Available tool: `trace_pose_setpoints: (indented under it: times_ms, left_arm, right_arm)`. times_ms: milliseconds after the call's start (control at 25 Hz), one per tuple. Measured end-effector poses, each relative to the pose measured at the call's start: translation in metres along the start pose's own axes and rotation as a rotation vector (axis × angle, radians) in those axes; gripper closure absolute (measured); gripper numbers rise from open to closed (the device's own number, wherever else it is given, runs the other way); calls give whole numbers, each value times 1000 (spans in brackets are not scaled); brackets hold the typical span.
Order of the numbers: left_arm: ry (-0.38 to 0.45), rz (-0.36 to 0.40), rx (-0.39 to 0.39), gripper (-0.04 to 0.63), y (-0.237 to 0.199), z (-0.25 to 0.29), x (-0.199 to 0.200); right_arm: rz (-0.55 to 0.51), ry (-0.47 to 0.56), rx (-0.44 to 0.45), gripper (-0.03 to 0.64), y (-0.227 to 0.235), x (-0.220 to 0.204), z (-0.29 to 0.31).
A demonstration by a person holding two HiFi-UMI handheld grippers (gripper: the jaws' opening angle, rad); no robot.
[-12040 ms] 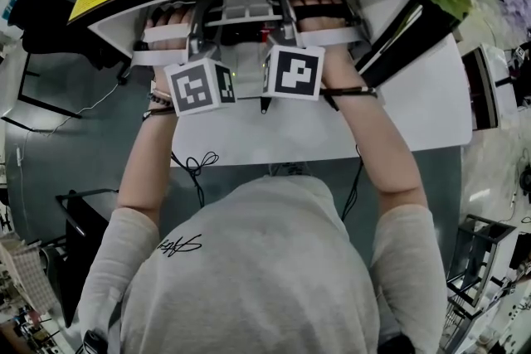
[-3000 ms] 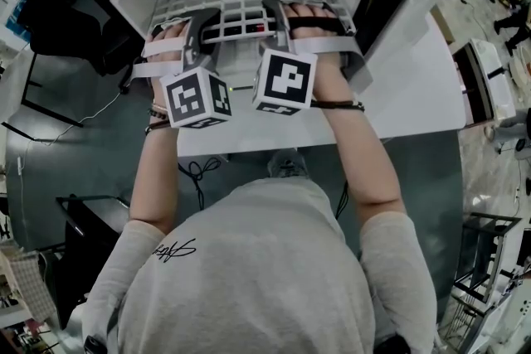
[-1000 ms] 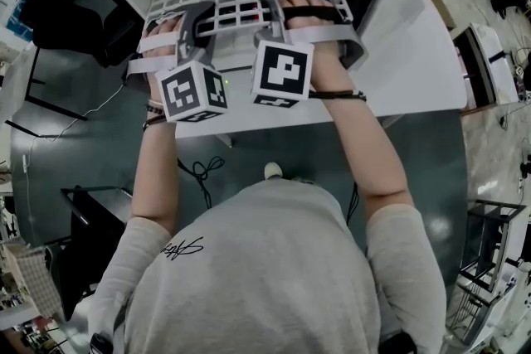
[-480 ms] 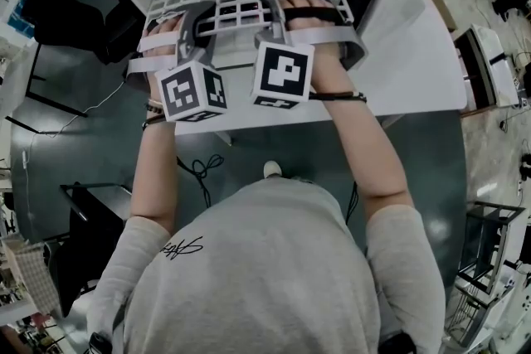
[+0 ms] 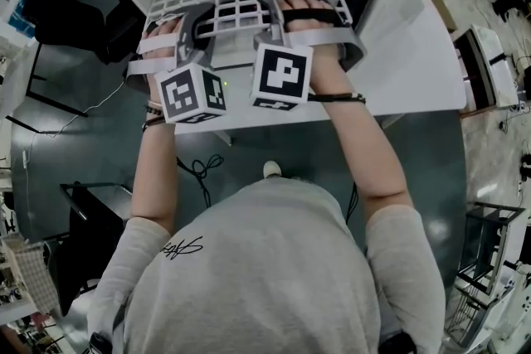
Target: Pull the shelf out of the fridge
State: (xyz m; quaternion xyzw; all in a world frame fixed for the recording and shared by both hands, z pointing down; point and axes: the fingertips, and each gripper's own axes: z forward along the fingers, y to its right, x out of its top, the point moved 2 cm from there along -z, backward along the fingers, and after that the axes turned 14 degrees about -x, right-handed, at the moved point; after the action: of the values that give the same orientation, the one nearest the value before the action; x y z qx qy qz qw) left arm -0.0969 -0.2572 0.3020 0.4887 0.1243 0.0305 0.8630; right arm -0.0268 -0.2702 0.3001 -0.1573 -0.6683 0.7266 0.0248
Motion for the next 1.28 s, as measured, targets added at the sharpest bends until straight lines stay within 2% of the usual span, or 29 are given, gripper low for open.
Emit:
trace_pose_setpoints:
  times_ms: [1280]
  left_arm:
    - [-6,1,2,552,8,-10,-1]
  right_arm:
    - [-2,9,7,568,-4,6,-11]
